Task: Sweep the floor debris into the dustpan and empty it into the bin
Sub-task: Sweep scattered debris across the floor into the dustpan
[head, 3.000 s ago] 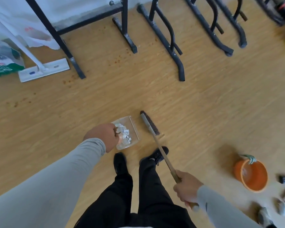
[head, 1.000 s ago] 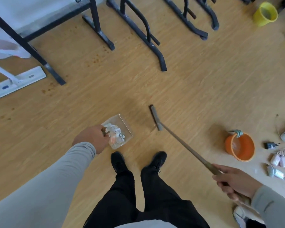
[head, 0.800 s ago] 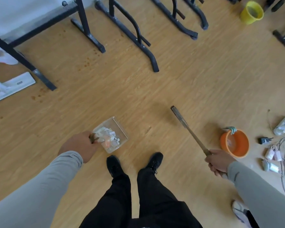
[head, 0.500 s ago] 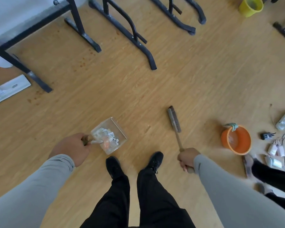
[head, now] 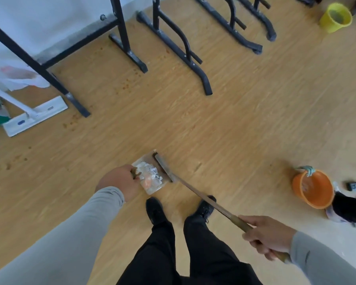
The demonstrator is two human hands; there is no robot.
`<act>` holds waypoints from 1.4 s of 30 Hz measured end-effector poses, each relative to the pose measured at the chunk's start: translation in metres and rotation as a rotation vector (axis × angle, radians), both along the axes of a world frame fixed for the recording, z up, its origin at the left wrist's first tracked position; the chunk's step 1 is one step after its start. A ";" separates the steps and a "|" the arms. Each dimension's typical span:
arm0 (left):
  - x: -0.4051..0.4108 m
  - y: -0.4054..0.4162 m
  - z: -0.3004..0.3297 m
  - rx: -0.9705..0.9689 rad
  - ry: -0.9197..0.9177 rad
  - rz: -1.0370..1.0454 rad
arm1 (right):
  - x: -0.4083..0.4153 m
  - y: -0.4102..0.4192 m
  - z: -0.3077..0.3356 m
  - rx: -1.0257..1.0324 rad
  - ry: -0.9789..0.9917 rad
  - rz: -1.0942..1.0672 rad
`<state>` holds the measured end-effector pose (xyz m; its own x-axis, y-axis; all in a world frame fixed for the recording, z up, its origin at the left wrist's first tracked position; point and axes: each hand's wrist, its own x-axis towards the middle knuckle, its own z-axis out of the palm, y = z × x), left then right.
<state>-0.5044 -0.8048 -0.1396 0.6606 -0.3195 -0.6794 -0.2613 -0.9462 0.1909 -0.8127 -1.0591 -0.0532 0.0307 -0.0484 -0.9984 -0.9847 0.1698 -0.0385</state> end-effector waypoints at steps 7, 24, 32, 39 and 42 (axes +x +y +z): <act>-0.008 0.006 -0.005 -0.037 0.032 0.011 | 0.004 -0.015 0.019 -0.164 -0.024 0.028; 0.009 0.035 0.028 -0.093 0.143 0.174 | 0.042 -0.018 0.062 -0.138 -0.071 0.092; -0.002 0.061 0.090 -0.161 0.064 0.324 | 0.056 -0.003 0.068 -0.226 -0.145 0.168; -0.035 0.068 0.126 -0.212 -0.080 0.453 | 0.073 -0.035 0.063 -0.280 -0.132 0.150; -0.056 0.068 0.133 -0.243 -0.106 0.542 | 0.073 -0.048 0.064 -0.269 -0.168 0.101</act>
<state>-0.5602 -0.7369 -0.0065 0.8327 -0.0566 -0.5509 0.2163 -0.8825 0.4176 -0.7394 -1.1075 0.0109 0.2118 -0.2976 -0.9309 -0.9721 0.0337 -0.2319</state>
